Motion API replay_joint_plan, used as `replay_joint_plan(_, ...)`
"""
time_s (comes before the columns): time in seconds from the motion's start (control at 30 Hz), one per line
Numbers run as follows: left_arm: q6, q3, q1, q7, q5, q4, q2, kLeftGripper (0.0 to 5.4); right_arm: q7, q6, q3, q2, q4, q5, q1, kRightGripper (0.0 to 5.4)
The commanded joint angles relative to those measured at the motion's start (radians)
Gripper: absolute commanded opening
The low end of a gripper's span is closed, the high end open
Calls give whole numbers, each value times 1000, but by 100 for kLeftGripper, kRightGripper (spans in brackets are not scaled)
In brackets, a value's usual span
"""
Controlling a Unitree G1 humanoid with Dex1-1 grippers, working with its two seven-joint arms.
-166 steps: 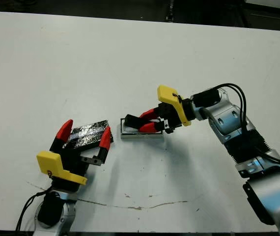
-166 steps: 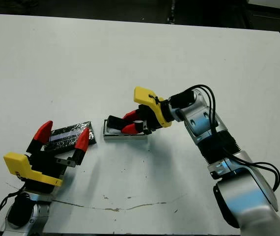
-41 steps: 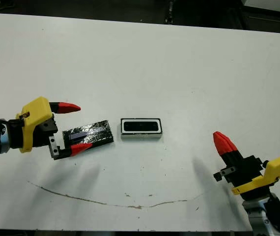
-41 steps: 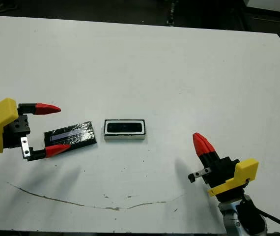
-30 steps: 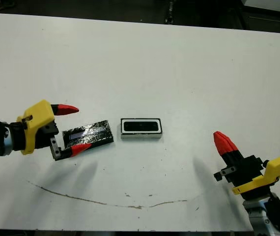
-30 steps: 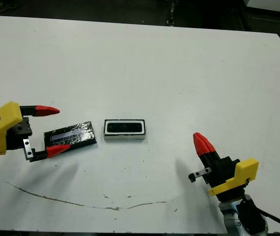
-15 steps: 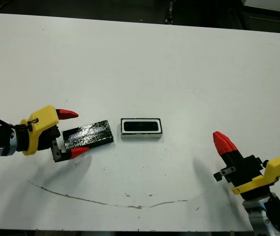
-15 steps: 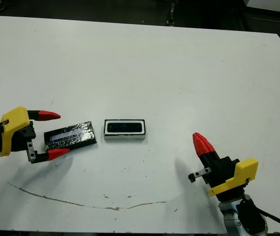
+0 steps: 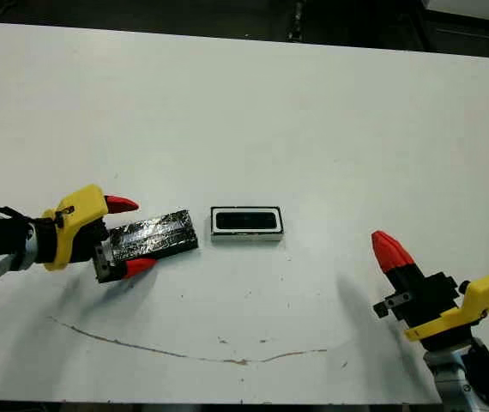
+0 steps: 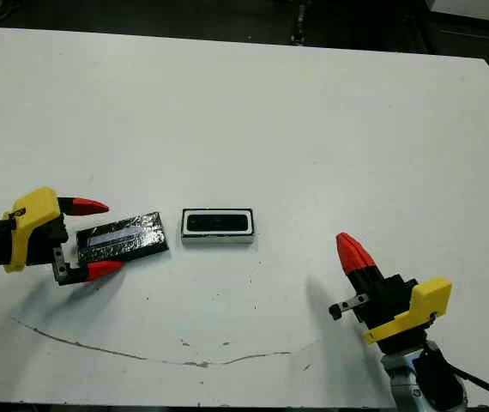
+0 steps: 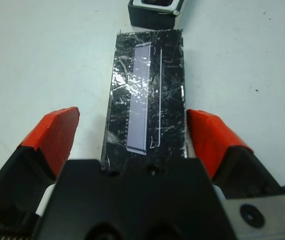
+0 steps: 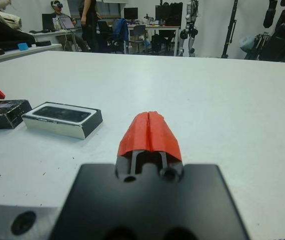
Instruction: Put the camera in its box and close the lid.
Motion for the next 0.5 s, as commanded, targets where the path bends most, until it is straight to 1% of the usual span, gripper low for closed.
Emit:
replay_joint_plan(0.03,49,-2,7,0,-4,3,1,540,-10,13,-1,-14,-4,0,15,0)
replay_joint_plan(0.2,49,-3,12,-8,-5,1,-1,540,-7,8,3,-11,1,4,16,0)
replay_joint_plan(0.27,40,-5,12,-18,-7,7,-1,530,-7,8,3,-12,-1,3,18,0)
replay_joint_plan(0.37,15,-18,7,-37,9,12,6,502,-5,14,3,-14,-3,9,20,0)
replay_joint_plan(0.4,24,-21,5,-43,7,11,8,486,-6,18,3,-13,-5,13,22,0)
replay_joint_plan(0.5,41,-20,4,-51,-3,9,3,441,2,1,1,-11,8,16,22,0)
